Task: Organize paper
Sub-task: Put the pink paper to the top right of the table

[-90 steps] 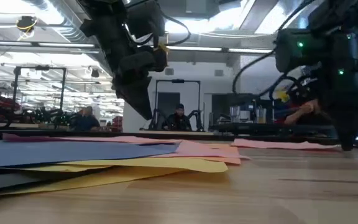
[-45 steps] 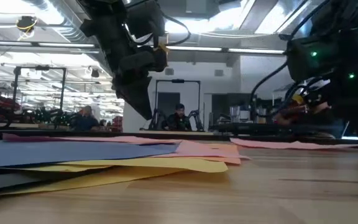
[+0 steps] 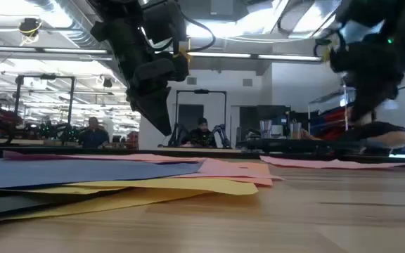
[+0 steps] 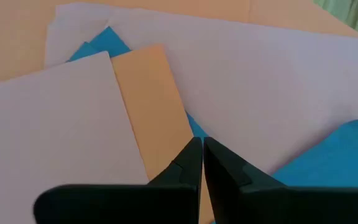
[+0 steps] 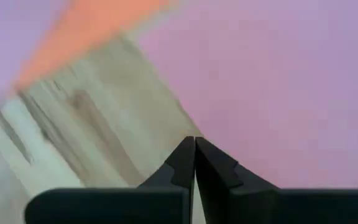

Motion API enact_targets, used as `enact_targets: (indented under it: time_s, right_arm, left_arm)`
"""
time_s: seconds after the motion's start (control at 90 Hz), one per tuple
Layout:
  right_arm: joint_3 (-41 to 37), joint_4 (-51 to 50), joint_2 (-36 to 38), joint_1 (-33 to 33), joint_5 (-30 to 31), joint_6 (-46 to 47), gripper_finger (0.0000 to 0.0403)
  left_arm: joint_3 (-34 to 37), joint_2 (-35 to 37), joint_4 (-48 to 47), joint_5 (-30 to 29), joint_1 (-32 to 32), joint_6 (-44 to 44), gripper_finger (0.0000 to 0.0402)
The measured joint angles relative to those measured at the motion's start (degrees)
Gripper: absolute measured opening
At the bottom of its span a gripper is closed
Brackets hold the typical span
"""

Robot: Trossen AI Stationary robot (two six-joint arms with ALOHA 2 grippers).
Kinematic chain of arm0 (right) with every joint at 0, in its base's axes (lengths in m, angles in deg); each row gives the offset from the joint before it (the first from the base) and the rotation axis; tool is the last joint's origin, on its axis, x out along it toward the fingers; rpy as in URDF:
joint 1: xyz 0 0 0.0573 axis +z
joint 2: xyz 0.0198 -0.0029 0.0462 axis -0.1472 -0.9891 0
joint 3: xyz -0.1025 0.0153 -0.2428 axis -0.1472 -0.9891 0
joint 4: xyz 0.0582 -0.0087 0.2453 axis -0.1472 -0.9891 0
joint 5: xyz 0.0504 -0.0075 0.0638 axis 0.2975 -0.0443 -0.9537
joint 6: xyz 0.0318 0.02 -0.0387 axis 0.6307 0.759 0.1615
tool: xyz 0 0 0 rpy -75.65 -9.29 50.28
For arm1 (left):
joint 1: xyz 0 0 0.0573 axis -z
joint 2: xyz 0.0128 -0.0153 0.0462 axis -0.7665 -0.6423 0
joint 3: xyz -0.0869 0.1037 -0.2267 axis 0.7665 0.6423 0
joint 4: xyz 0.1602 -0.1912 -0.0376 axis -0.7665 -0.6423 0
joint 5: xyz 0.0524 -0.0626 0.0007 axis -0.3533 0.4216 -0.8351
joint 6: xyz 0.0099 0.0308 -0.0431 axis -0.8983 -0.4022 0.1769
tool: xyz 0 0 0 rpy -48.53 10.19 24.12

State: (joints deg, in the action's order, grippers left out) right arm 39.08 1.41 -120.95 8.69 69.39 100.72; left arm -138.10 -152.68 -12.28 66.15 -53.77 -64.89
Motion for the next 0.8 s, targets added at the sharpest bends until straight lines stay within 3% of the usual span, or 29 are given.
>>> enact_targets:
  time_s: [0.322,0.433,0.611,0.8]
  right_arm:
    - [-0.02,18.70,-12.25,-7.09,0.50,-14.26,0.0000]
    - [0.00,23.51,-17.38,-9.06,-2.25,-16.36,0.0000]
    - [-0.07,22.05,-23.79,-9.64,-4.54,-17.30,0.0000]
    - [-0.07,19.82,-25.42,-9.63,-6.57,-16.37,0.0000]
  left_arm:
    - [0.00,0.00,0.21,0.00,-0.07,-0.74,0.0000]
    - [0.00,0.00,0.23,0.00,-0.07,-0.56,0.0000]
    - [0.00,0.00,-0.18,0.00,-0.07,0.47,0.0000]
    - [0.00,0.00,-0.14,-0.01,0.04,1.02,0.0000]
